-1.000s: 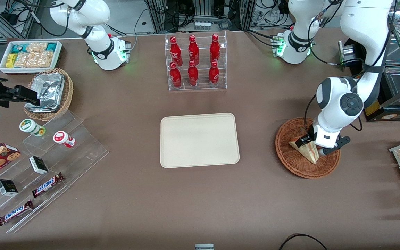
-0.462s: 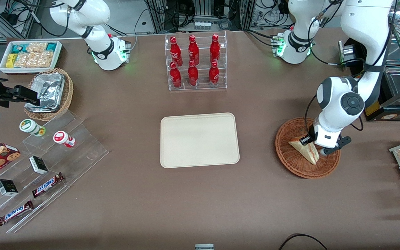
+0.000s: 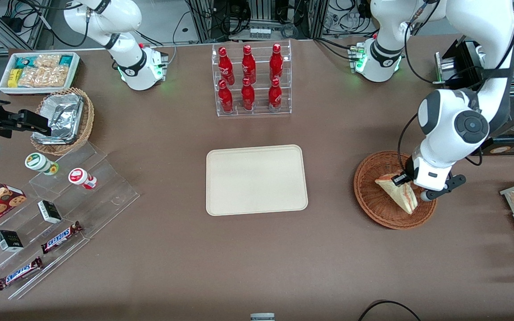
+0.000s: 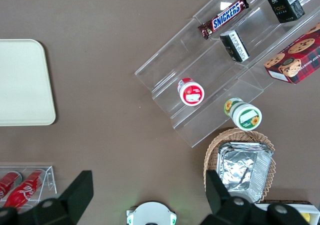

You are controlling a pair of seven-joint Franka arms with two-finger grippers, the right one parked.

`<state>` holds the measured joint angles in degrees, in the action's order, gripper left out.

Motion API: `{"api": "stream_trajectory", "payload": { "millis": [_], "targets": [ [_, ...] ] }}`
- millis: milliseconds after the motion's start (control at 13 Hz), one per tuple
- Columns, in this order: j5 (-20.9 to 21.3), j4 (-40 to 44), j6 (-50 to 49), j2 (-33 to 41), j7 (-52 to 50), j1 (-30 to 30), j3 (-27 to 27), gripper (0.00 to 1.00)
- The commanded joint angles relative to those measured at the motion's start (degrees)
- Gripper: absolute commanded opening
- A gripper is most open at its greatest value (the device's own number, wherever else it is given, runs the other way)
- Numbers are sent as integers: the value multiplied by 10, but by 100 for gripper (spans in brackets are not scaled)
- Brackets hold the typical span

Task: Place sandwich from basket to tray
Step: 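Lift the sandwich and carry it with the left gripper to the tray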

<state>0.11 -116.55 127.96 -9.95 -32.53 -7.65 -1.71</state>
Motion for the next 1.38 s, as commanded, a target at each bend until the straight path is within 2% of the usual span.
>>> {"api": "stream_trajectory", "payload": {
  "millis": [0, 538, 769, 1308],
  "targets": [
    [1, 75, -77, -7, -3, -48, -7, 0],
    [1, 192, -85, -102, -92, -233, -7, 0],
    [-7, 247, -79, -171, -98, -277, -13, 0],
    [-6, 254, 13, -244, -95, -307, -46, 0]
  ]
}}
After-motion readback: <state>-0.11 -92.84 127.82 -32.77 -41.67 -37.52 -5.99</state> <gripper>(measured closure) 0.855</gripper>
